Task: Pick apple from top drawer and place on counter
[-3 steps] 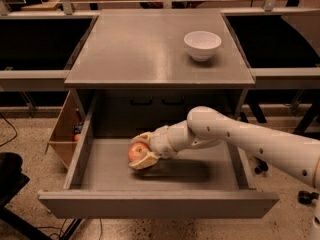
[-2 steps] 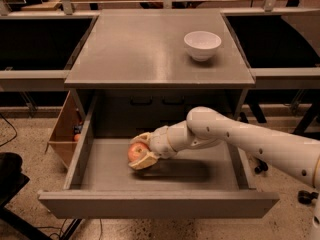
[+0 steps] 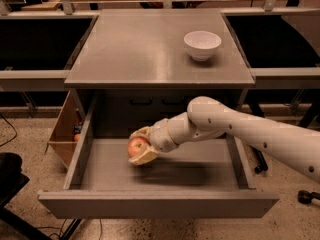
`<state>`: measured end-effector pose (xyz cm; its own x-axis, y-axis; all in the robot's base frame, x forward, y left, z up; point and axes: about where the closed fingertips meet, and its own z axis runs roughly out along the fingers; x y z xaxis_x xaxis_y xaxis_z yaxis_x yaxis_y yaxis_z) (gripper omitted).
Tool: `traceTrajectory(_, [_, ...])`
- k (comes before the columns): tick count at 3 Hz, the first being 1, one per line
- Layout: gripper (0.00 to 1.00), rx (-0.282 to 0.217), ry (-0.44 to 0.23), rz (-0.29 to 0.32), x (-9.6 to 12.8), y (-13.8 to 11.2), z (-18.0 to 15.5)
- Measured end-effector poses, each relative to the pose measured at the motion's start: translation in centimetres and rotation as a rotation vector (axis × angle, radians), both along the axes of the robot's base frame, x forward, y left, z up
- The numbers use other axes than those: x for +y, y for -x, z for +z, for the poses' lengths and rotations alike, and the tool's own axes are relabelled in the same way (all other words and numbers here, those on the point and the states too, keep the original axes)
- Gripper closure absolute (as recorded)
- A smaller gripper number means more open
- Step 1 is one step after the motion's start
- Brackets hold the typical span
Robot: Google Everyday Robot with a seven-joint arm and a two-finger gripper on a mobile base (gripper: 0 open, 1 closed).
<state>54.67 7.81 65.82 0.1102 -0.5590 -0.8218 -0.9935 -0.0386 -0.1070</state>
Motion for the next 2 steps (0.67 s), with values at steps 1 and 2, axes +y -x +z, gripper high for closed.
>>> traceTrajectory(1, [1.00,-0.048,0.019,0.039,0.1,-0.8,8.6])
traceTrajectory(2, [1.00,-0.084,0.006,0.037,-0.7,-2.3,18.0])
